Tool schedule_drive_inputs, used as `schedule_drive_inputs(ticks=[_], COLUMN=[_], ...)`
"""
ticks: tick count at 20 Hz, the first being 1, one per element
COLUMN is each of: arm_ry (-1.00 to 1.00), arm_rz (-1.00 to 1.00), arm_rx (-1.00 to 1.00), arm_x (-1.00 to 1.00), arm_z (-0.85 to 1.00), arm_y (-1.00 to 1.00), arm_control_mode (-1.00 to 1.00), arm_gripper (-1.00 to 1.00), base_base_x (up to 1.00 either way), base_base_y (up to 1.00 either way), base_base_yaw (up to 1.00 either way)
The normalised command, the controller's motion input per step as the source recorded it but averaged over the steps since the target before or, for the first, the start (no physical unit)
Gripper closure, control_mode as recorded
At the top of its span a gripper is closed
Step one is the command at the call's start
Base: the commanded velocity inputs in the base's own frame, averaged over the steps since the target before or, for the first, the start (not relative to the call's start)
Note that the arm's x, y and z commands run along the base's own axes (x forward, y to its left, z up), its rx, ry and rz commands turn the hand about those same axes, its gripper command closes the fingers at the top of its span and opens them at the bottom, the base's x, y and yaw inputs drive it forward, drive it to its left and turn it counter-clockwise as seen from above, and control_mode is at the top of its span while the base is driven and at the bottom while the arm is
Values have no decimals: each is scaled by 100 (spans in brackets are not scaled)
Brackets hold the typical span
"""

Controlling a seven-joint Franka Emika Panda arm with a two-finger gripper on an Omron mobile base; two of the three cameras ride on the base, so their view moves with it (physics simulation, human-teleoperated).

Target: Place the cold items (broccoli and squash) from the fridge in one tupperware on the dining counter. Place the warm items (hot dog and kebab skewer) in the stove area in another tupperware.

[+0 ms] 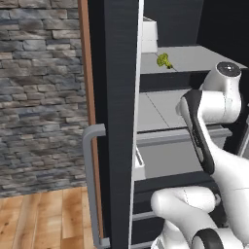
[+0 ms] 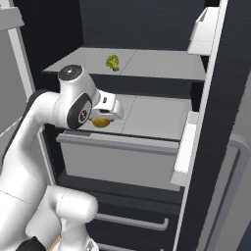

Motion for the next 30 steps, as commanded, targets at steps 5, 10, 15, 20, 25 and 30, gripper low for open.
schedule_drive_inputs(ticks=[5,10,15,20,25,30], arm_ry=[8,-11,-2,0,0,0], arm_rz=[4,-2,-1,0,0,0], arm_rx=[-12,1,0,0,0,0], arm_x=[-74,-86,-17,0,0,0], arm_z=[-9,-1,1,0,0,0], arm_y=[2,0,0,0,0,0], arm_control_mode=[-100,-100,100,100,100,100], arm_gripper=[100,100,100,100,100,100], base_base_x=[0,0,-72,-92,-88,-98], base_base_y=[0,0,11,25,51,37], base_base_yaw=[0,0,-5,-25,-39,9])
